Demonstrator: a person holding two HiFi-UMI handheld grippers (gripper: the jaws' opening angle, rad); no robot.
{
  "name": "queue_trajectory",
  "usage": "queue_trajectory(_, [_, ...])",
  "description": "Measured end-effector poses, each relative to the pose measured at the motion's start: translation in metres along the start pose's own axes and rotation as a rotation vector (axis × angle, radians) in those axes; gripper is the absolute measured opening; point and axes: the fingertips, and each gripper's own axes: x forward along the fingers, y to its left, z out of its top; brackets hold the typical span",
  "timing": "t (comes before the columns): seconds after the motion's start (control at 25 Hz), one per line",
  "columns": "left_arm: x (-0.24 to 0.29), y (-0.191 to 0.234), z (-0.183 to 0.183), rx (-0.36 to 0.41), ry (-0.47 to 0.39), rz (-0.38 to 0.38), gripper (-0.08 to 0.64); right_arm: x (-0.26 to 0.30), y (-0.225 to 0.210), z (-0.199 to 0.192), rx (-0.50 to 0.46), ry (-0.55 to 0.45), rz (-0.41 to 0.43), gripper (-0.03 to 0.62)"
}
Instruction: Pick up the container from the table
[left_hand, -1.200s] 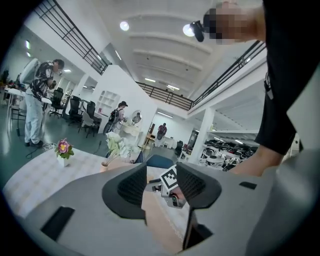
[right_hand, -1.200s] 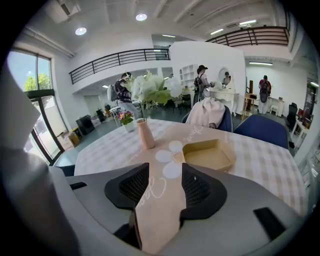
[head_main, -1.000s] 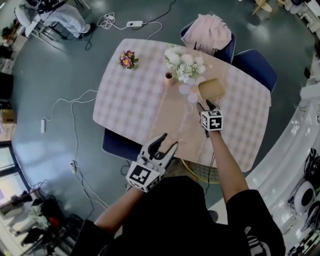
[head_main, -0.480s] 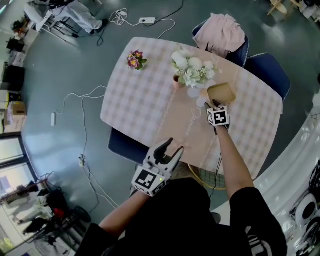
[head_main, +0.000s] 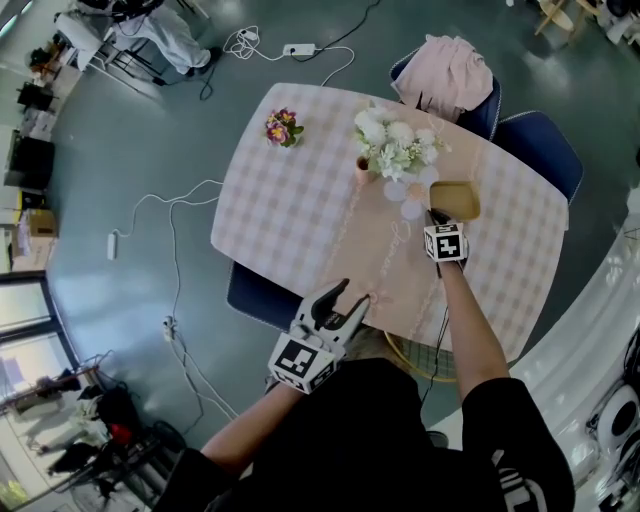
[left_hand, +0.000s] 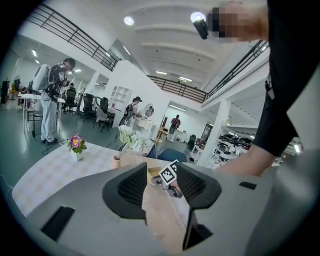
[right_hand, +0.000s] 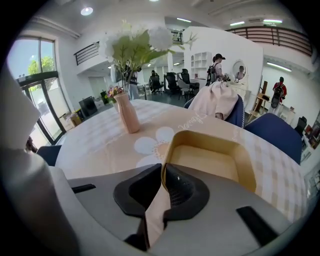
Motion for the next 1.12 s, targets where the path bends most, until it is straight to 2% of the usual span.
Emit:
queue_trajectory(0.24, [-0.018, 0.008, 0.023, -0.024, -0.042, -0.028, 0.164, -0.062, 0.027, 0.014, 0.128, -0.099, -0.024, 0.020])
queue_trajectory(0.48, [-0.028, -0.007, 0.050, 0.018, -0.104, -0.170, 0.163, -0.168, 0.058, 0.047, 0.270, -0.290, -0.065, 0.020])
queue_trajectory(0.8, [-0.063, 0.006, 0.073, 0.046, -0.173, -0.288, 0.162, -0.297, 0.146, 0.086, 0.286, -0.529, -0.156, 0.020])
queue_trajectory(1.04, [-0.092, 0.001, 0.082, 0.070, -0.213, -0.403, 0.103, -0.367, 0.213, 0.096, 0.246, -0.656, -0.231, 0.020])
queue_trajectory(1.12, [-0.100, -0.003, 0.081, 0.092, -0.221, -0.426, 0.049, -0.384, 0.233, 0.097, 0.225, -0.689, -0.250, 0.020])
